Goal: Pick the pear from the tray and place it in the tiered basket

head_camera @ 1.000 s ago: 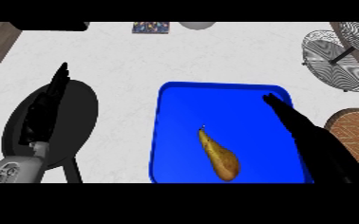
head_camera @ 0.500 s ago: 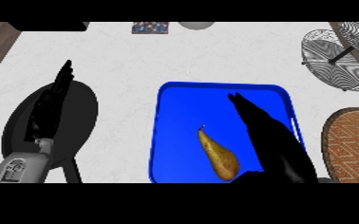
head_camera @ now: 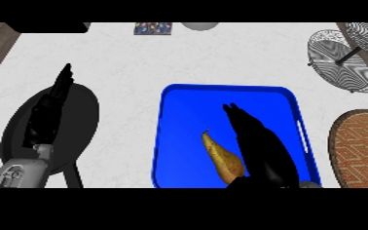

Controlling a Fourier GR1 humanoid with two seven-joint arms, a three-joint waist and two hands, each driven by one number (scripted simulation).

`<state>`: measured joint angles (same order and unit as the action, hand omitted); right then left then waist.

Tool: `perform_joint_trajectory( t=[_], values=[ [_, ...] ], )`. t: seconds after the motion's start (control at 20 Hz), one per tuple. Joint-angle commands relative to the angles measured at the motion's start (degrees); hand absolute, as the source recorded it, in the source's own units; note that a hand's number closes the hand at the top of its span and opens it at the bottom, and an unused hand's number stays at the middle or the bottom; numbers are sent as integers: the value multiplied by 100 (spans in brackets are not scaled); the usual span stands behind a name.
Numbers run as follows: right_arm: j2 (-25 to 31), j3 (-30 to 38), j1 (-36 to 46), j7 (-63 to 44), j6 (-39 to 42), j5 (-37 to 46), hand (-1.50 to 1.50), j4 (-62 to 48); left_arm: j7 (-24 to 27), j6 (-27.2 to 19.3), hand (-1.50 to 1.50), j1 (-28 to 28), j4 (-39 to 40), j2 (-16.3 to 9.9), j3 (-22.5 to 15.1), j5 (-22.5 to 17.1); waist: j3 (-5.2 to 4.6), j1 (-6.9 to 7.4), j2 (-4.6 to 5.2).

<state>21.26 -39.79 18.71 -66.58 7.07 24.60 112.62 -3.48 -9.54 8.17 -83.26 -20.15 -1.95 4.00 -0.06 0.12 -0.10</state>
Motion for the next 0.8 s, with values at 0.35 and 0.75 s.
perform_joint_trajectory(
  t=[0.35,0.75],
  values=[
    [-499,-305,127,-975,628,962,-150,-330,-223,88,0,-93,-223,30,28,140,3,26,-6],
    [-926,-428,-95,-926,844,1493,-150,-461,110,205,0,-23,24,81,182,132,3,15,-2]
  ],
)
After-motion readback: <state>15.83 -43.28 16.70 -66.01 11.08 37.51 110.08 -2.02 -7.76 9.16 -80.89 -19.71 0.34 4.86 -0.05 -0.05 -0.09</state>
